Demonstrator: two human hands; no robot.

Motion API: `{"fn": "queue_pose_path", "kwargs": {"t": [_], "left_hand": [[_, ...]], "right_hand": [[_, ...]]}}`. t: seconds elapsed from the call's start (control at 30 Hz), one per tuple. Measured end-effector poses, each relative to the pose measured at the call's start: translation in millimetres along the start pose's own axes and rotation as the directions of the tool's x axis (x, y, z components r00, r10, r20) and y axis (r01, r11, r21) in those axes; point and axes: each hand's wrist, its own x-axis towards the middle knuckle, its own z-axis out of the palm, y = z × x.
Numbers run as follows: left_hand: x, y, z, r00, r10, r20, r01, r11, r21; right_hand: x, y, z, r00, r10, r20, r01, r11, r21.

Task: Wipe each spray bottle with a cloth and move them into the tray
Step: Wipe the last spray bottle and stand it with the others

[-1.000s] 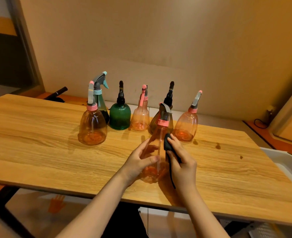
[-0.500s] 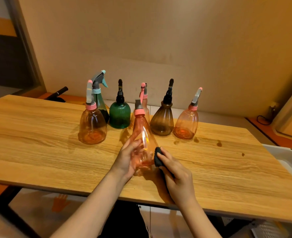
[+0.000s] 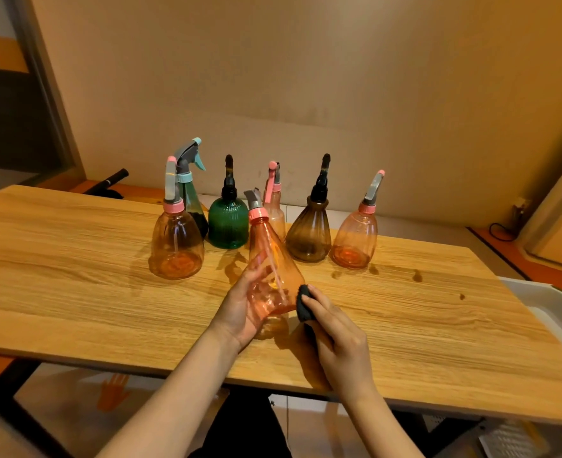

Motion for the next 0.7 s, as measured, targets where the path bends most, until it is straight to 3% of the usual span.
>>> {"fn": "queue_pose_path", "kwargs": {"t": [0.3,0.53,0.7], "left_hand": [[-1.7,-1.9,1.4,1.0,-0.012,0.008,0.011,0.993,0.118],[1.5,-5.1,0.9,0.999,0.038,-0.021,-0.032,0.968,0.249],[-1.8,-4.0,0.9,0.999,0.009,0.032,-0.019,0.948,0.317]], "right_hand": [[-1.4,2.5,-1.6,0.993,0.035,-0.113,-0.031,0.999,0.032],[-2.1,-0.5,-0.7,0.999,-0.047,0.023,0.047,0.999,0.001],[0.5,-1.8,-0.3,1.0,-0.023,-0.004,0.023,1.0,-0.01]]}}
